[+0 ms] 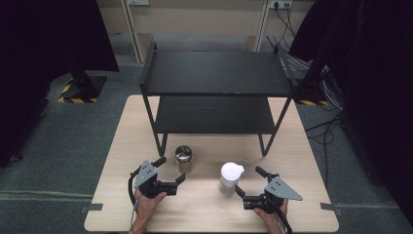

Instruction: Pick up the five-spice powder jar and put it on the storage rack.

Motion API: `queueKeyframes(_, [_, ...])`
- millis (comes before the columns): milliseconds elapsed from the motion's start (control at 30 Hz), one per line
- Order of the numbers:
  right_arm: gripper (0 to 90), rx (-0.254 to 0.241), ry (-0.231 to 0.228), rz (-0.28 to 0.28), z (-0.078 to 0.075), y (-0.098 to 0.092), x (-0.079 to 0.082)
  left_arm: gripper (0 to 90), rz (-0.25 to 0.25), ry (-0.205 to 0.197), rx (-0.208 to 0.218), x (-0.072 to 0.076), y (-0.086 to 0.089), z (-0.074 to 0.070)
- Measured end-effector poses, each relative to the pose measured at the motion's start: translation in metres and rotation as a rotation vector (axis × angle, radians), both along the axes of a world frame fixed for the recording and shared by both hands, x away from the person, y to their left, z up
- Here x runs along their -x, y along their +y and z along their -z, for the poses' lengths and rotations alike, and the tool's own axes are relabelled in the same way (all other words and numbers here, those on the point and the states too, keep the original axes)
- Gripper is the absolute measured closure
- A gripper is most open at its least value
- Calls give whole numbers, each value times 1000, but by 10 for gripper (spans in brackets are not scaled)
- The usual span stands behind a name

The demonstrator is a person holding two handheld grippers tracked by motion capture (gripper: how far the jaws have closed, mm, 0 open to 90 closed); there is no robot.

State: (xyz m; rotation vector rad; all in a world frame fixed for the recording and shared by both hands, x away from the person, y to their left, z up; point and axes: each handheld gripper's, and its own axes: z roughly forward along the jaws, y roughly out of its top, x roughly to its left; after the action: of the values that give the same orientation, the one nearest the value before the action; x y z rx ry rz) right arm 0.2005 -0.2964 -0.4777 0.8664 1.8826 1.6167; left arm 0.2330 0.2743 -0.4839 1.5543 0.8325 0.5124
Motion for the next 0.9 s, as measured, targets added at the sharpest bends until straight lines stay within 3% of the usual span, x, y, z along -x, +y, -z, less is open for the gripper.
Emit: queueKeyframes(900, [5, -6, -2, -3, 1, -2, -2, 7, -8, 5, 12, -2, 0, 2])
